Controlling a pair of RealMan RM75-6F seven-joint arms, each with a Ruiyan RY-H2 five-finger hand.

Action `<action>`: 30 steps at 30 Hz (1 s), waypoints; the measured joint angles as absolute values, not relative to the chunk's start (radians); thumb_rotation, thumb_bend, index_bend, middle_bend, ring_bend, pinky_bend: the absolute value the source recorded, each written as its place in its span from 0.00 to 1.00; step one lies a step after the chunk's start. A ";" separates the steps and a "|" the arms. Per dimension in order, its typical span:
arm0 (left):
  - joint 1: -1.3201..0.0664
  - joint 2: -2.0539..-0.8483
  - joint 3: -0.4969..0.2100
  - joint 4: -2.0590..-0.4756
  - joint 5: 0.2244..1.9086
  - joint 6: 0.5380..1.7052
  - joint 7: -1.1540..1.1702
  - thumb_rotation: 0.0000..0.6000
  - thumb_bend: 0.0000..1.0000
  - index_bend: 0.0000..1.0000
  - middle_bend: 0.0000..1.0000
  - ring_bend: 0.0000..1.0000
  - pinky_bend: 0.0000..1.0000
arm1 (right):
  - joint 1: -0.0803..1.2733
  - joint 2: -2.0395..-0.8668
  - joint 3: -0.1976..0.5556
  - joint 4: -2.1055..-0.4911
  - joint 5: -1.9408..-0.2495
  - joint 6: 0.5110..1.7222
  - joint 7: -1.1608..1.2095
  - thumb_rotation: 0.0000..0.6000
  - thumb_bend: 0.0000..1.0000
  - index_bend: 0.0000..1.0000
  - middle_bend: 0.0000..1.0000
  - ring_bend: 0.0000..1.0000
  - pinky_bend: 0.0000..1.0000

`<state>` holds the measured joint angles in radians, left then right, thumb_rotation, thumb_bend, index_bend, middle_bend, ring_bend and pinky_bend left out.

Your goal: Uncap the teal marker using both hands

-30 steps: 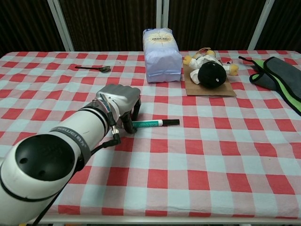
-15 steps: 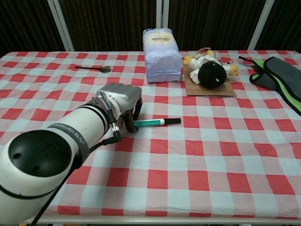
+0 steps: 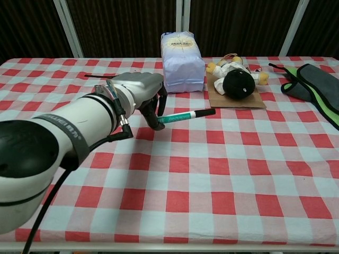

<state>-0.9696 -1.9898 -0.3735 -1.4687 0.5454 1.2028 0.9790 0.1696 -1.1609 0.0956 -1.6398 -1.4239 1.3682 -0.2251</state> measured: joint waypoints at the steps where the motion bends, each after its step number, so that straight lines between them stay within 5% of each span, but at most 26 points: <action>1: -0.974 -1.990 -0.375 -1.471 0.544 1.203 0.981 1.00 0.37 0.62 0.62 0.51 0.63 | 0.181 -1.164 0.100 -1.654 -1.423 1.359 -0.250 1.00 0.07 0.17 0.27 0.00 0.11; 16: -1.061 -2.013 -0.402 -1.483 0.525 1.218 1.039 1.00 0.38 0.61 0.62 0.51 0.63 | 0.473 -1.386 0.215 -1.740 -1.277 1.121 -0.580 1.00 0.07 0.35 0.35 0.09 0.20; 30: -1.105 -2.017 -0.419 -1.473 0.511 1.218 1.032 1.00 0.38 0.61 0.62 0.51 0.63 | 0.586 -1.525 0.214 -1.678 -1.159 1.076 -0.694 1.00 0.09 0.41 0.39 0.12 0.21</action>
